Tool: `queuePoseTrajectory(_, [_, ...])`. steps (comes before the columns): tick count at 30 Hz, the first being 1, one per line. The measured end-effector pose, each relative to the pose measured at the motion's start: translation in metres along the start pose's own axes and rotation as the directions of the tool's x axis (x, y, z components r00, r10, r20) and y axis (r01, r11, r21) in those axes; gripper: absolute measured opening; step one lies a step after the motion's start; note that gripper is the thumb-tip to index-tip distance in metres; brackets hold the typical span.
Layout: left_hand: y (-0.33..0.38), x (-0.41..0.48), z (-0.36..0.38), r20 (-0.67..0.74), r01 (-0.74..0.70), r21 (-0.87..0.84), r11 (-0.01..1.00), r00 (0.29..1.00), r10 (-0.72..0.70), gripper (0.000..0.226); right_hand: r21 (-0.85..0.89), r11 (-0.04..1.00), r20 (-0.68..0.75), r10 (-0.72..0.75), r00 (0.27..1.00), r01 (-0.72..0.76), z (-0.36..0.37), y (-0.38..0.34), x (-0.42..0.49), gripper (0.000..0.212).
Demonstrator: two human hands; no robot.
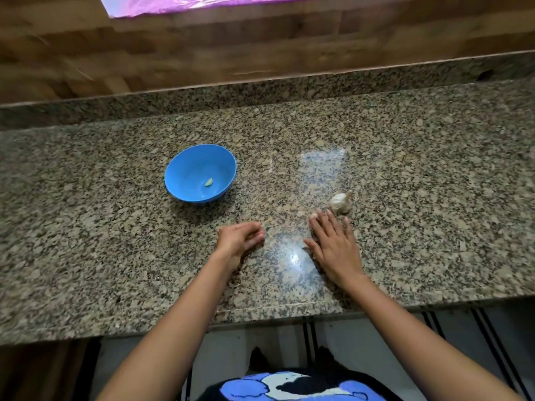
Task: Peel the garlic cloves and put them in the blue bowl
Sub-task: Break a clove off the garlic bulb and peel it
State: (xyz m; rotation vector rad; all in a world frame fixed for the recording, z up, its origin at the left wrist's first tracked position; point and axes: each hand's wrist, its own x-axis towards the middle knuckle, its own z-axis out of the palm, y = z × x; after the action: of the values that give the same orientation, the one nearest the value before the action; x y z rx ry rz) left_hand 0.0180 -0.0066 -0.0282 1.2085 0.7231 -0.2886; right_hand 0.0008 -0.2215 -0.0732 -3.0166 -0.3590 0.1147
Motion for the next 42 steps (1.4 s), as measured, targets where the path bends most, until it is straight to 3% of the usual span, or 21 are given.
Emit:
queuePoseTrajectory(2, [0.003, 0.001, 0.004, 0.044, 0.02, 0.014, 1.0, 0.999, -0.021, 0.016, 0.061, 0.998, -0.043, -0.01, 0.999, 0.013, -0.003, -0.01, -0.001, 0.064])
queuePoseTrajectory(4, [0.004, 0.002, 0.007, 0.068, -0.041, 0.221, 0.974, 0.997, 0.027, 0.019, 0.12, 0.99, -0.022, -0.075, 0.997, 0.077, -0.003, -0.023, -0.001, 0.067])
queuePoseTrajectory(6, [0.004, 0.003, 0.01, 0.104, -0.143, 0.498, 0.855, 0.989, 0.105, 0.017, 0.157, 0.982, 0.03, -0.11, 0.993, 0.104, -0.004, -0.033, 0.001, 0.067])
queuePoseTrajectory(8, [0.005, 0.007, 0.01, 0.164, -0.204, 0.652, 0.73, 0.978, 0.126, 0.008, 0.157, 0.981, 0.059, -0.126, 0.99, 0.115, 0.0, -0.038, 0.003, 0.061])
queuePoseTrajectory(15, [0.017, 0.015, 0.023, 0.167, -0.202, 0.863, 0.464, 0.979, 0.115, 0.006, 0.15, 0.98, 0.085, -0.141, 0.986, 0.128, 0.015, -0.041, -0.001, 0.061])
queuePoseTrajectory(18, [0.014, 0.011, 0.032, 0.181, -0.233, 0.93, 0.284, 0.963, 0.199, 0.003, 0.168, 0.978, 0.099, -0.14, 0.985, 0.122, 0.014, -0.042, -0.001, 0.06])
queuePoseTrajectory(21, [0.005, 0.001, 0.041, 0.29, -0.302, 0.953, -0.03, 0.876, 0.385, 0.009, 0.184, 0.977, 0.111, -0.132, 0.985, 0.11, 0.012, -0.043, -0.002, 0.06])
queuePoseTrajectory(22, [0.003, 0.0, 0.039, 0.333, -0.331, 0.94, -0.079, 0.845, 0.419, 0.01, 0.185, 0.977, 0.114, -0.133, 0.984, 0.111, 0.011, -0.042, -0.002, 0.06])
queuePoseTrajectory(23, [0.004, 0.001, 0.034, 0.336, -0.344, 0.937, -0.059, 0.845, 0.417, 0.01, 0.185, 0.976, 0.118, -0.137, 0.983, 0.114, 0.01, -0.042, -0.002, 0.06])
queuePoseTrajectory(24, [0.007, 0.007, 0.027, 0.299, -0.346, 0.937, 0.057, 0.873, 0.385, 0.008, 0.187, 0.975, 0.119, -0.141, 0.983, 0.117, 0.009, -0.042, -0.002, 0.061])
queuePoseTrajectory(27, [0.024, 0.01, 0.004, 0.169, -0.225, 0.742, 0.631, 0.974, 0.149, 0.006, 0.205, 0.972, 0.105, -0.142, 0.984, 0.119, 0.008, -0.041, -0.002, 0.063])
queuePoseTrajectory(28, [0.028, 0.008, 0.0, 0.158, -0.155, 0.661, 0.735, 0.985, 0.066, 0.011, 0.204, 0.972, 0.099, -0.141, 0.985, 0.118, 0.007, -0.041, -0.003, 0.063])
queuePoseTrajectory(29, [0.03, 0.004, -0.002, 0.164, -0.112, 0.625, 0.772, 0.986, 0.01, 0.014, 0.199, 0.973, 0.095, -0.139, 0.986, 0.118, 0.007, -0.041, -0.003, 0.062])
queuePoseTrajectory(36, [0.026, 0.005, 0.008, 0.204, -0.15, 0.768, 0.622, 0.979, -0.016, 0.006, 0.19, 0.976, 0.101, -0.131, 0.986, 0.11, 0.009, -0.041, -0.003, 0.06])
queuePoseTrajectory(42, [0.023, 0.011, 0.008, 0.188, -0.139, 0.77, 0.622, 0.982, -0.013, 0.004, 0.21, 0.971, 0.098, -0.133, 0.986, 0.11, 0.008, -0.041, -0.003, 0.06])
